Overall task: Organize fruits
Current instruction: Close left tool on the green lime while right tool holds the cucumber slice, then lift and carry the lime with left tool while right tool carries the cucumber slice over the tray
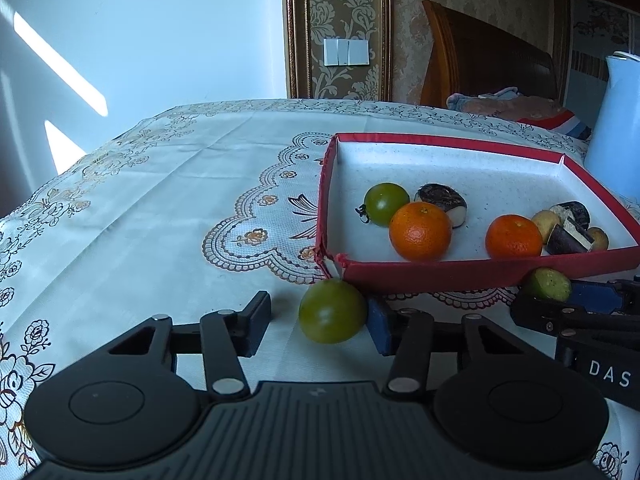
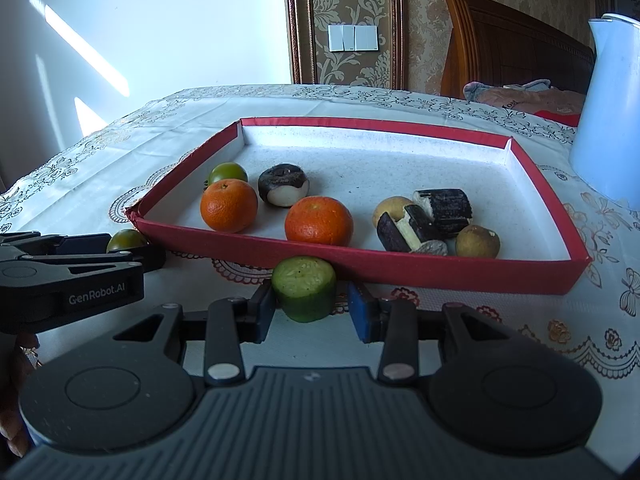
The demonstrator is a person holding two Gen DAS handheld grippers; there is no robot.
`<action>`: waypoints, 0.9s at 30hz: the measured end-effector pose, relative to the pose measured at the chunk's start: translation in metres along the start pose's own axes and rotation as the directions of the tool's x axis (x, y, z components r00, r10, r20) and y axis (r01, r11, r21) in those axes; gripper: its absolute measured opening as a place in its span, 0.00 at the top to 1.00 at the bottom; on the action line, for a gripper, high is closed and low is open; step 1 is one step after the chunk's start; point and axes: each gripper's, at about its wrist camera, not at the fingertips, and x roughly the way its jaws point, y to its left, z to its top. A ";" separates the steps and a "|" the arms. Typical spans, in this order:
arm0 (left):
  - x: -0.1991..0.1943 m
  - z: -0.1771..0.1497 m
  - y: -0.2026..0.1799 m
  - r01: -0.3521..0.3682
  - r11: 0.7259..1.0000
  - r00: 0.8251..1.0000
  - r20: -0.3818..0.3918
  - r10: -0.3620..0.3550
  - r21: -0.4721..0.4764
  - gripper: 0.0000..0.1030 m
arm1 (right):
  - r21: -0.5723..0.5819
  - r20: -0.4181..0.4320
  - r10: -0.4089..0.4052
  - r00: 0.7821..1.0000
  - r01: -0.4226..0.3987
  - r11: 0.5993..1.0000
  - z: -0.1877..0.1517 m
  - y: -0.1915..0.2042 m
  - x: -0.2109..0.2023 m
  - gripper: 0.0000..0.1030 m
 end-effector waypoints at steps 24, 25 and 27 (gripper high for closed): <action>-0.012 -0.006 -0.005 0.016 0.999 1.000 0.020 -0.016 -0.030 0.68 | -0.006 -0.006 0.007 1.000 -0.007 1.000 -0.003 -0.003 -0.010 0.71; -0.013 -0.007 -0.005 0.020 0.999 1.000 0.021 -0.019 -0.032 0.68 | -0.005 -0.006 0.007 1.000 -0.008 1.000 -0.003 -0.004 -0.010 0.71; -0.015 -0.008 -0.005 0.028 0.999 0.999 0.023 -0.028 -0.032 0.68 | -0.007 -0.007 0.008 1.000 -0.008 1.000 -0.004 -0.006 -0.012 0.71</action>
